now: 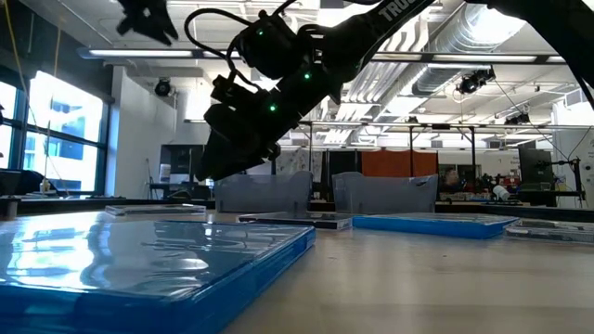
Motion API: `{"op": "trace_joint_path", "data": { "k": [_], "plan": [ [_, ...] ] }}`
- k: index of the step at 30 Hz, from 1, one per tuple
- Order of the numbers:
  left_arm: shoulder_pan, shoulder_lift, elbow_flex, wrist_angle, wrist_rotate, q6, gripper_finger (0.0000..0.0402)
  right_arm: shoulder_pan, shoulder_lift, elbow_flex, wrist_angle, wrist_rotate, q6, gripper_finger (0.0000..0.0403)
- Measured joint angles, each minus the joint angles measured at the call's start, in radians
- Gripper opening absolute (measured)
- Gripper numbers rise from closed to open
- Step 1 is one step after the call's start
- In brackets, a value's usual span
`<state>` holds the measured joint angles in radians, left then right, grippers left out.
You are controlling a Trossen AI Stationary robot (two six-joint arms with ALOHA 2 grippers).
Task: Pick & place jewel cases by type
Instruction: Put the top left black cd case into the left black bin
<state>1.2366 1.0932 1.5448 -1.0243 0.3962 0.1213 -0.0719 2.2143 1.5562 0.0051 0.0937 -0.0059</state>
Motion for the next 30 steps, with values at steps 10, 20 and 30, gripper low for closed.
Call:
{"op": "trace_joint_path", "data": {
  "k": [10,20,30],
  "plan": [
    [0.0,-0.332,-0.113,-0.384,0.062,0.118,0.0144,0.0,0.0,0.0,-0.008,0.0,-0.007,0.0209],
    [0.0,-0.808,-0.694,-0.106,0.265,0.008,0.0104,-0.003,0.0,0.0,0.035,0.0,-0.047,0.0209],
    [0.0,-0.852,-0.937,-0.074,0.177,-0.1,0.0025,-0.005,0.0,0.0,0.046,0.0,-0.02,0.0209]
  ]
}}
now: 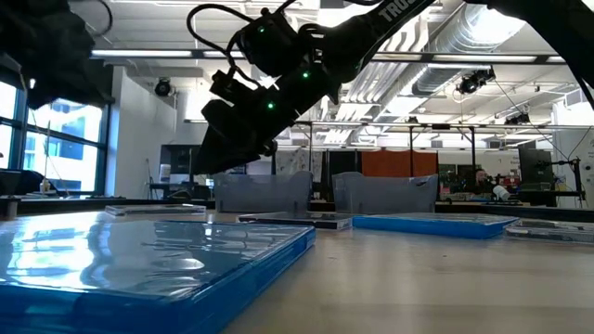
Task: Pick & place jewel cases by type
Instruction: Put the top left black cd case into the left black bin
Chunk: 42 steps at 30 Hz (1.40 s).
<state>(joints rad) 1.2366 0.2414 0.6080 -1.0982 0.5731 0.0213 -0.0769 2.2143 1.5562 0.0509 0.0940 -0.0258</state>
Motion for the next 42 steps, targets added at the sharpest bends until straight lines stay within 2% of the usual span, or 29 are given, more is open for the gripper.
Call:
{"op": "trace_joint_path", "data": {
  "k": [3,8,17,22,24,26,30,32,37,42],
  "plan": [
    [0.0,-0.002,0.012,0.044,-0.055,-0.019,0.0005,-0.002,0.0,0.0,0.005,0.0,-0.001,0.0209],
    [0.0,0.034,0.011,0.12,-0.06,-0.054,0.0003,-0.003,0.0,0.0,0.039,0.0,0.0,0.0209],
    [-0.006,0.255,-0.031,0.253,-0.103,-0.131,0.0001,-0.011,0.0,0.0,0.126,-0.001,-0.05,0.0209],
    [-0.097,0.361,-0.064,0.332,-0.189,-0.17,0.0,-0.056,0.006,0.001,0.305,-0.054,-0.029,0.0208],
    [-0.153,0.381,-0.062,0.378,-0.231,-0.185,0.0,-0.074,0.019,0.002,0.352,-0.086,-0.018,0.0203],
    [-0.208,0.392,-0.052,0.43,-0.296,-0.188,0.0,-0.087,0.038,0.015,0.342,-0.065,-0.016,0.0196],
    [-0.289,0.391,-0.023,0.48,-0.509,-0.237,0.0,-0.086,0.109,0.115,0.288,-0.022,-0.025,0.0181],
    [-0.311,0.391,-0.017,0.48,-0.566,-0.26,0.0,-0.084,0.163,0.2,0.252,-0.028,-0.028,0.0179],
    [-0.314,0.392,-0.017,0.473,-0.58,-0.304,0.0001,-0.084,0.293,0.423,0.042,0.025,-0.036,0.0177],
    [-0.314,0.392,-0.017,0.474,-0.588,-0.345,0.001,-0.098,0.375,0.559,0.006,0.102,-0.053,0.0177]
  ]
}}
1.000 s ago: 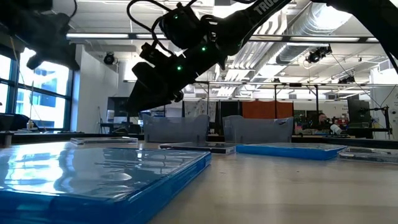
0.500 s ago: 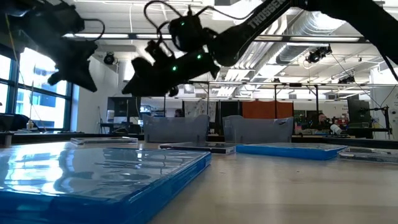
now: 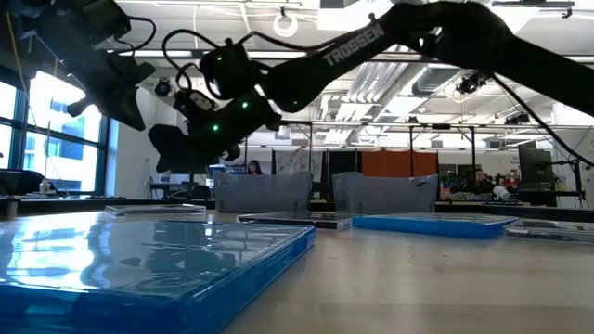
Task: Pick & place jewel cases by type
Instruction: Put the top left black cd case into the left black bin
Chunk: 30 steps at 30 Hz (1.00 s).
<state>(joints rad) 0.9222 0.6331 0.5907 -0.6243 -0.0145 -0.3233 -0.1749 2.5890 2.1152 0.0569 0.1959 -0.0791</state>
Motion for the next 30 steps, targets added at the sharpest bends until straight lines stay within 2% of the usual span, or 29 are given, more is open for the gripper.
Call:
{"op": "trace_joint_path", "data": {
  "k": [7,13,17,30],
  "plan": [
    [0.0,0.0,0.0,-0.001,0.026,0.024,0.0014,-0.03,0.031,0.006,0.079,-0.022,0.036,0.0177],
    [0.0,0.0,0.0,-0.001,0.029,0.031,0.0014,-0.032,0.032,-0.005,0.061,-0.142,0.03,0.0177],
    [0.0,0.0,0.0,-0.001,0.03,0.031,0.0014,-0.025,0.032,-0.004,0.071,-0.132,-0.005,0.0177],
    [0.0,0.0,0.0,0.044,0.038,0.031,0.0014,-0.04,0.032,-0.004,0.098,-0.143,0.018,0.0177]
  ]
}}
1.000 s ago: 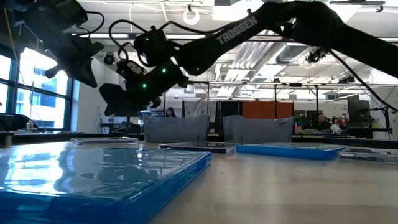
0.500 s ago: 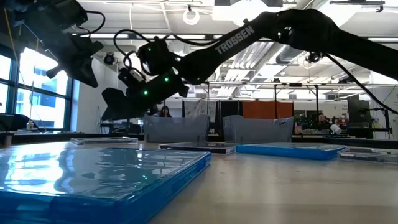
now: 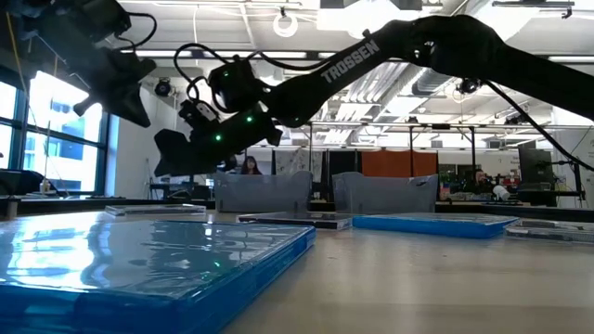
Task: Pick & place jewel cases by type
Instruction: Put the top left black cd case into the left black bin
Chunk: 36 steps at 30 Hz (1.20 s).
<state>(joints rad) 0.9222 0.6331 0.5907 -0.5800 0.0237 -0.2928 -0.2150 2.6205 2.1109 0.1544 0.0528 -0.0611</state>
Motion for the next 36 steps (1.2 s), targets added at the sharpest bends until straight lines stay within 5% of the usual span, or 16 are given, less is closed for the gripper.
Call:
{"op": "trace_joint_path", "data": {
  "k": [18,24,36],
  "plan": [
    [0.0,0.0,0.0,0.008,0.019,0.0,0.0014,-0.009,0.045,0.006,-0.117,0.041,0.004,0.0177],
    [0.0,0.0,0.0,0.005,0.018,0.016,0.0014,0.033,0.05,0.012,-0.23,0.126,-0.179,0.0177],
    [0.0,0.0,0.0,0.001,0.018,0.034,0.0014,0.051,0.01,0.016,-0.313,-0.011,-0.2,0.0177]
  ]
}}
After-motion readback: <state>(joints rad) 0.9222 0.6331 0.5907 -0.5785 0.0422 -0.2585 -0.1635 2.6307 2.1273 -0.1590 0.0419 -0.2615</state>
